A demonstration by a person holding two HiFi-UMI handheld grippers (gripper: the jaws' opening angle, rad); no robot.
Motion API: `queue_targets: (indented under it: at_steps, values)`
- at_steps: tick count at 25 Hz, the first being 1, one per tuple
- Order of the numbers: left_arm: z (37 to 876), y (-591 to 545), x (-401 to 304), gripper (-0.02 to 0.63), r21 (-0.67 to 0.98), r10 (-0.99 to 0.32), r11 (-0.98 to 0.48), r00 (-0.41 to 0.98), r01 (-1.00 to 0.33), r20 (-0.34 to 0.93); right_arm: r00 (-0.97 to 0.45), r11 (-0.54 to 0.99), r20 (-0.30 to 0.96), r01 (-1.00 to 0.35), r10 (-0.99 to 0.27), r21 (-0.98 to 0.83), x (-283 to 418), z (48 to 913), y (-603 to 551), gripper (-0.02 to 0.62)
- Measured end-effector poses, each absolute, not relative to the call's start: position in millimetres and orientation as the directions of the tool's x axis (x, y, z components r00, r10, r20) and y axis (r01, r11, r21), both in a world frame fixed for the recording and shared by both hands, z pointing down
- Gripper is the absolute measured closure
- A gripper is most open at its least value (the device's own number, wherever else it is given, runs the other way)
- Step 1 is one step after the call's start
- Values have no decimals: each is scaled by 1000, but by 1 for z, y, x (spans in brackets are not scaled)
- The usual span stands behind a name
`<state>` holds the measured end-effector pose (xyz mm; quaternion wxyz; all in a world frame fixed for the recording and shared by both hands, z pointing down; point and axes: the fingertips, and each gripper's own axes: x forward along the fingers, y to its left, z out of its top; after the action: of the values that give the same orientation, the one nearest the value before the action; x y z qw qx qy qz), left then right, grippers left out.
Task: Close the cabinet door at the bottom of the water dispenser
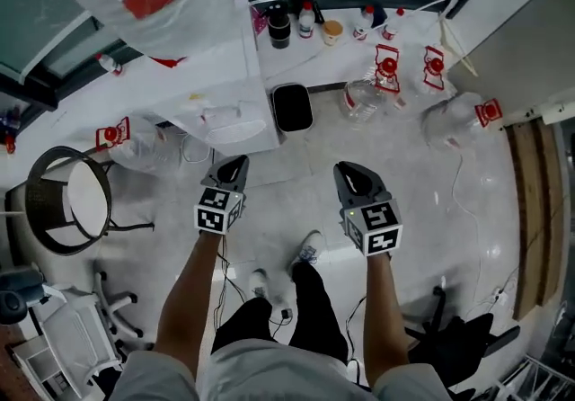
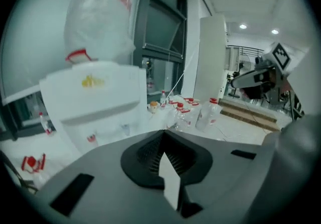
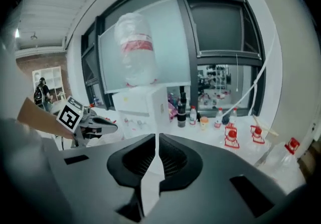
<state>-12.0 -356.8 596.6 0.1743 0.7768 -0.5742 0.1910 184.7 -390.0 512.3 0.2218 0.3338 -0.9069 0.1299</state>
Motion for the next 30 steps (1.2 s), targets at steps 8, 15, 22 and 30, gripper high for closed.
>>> queue_targets:
  at_steps: [8, 15, 22, 30]
  values:
    - [407, -238, -84, 589, -65, -914, -283, 249, -957, 321, -701, 778, 362, -613, -615, 136, 115, 350, -297, 554]
    - [292, -160, -117, 589, -136, -950, -256, 224, -957, 217, -737, 781, 260, -579, -624, 233, 83, 261, -220, 555]
    - [200, -90, -122, 589, -216, -971, -234, 217, -948, 100, -776, 779, 150, -561, -613, 281, 65, 189, -155, 566]
    - [149, -42, -115, 589, -299, -974, -222, 222, -928, 33, -800, 773, 94, -533, -593, 345, 58, 146, -103, 566]
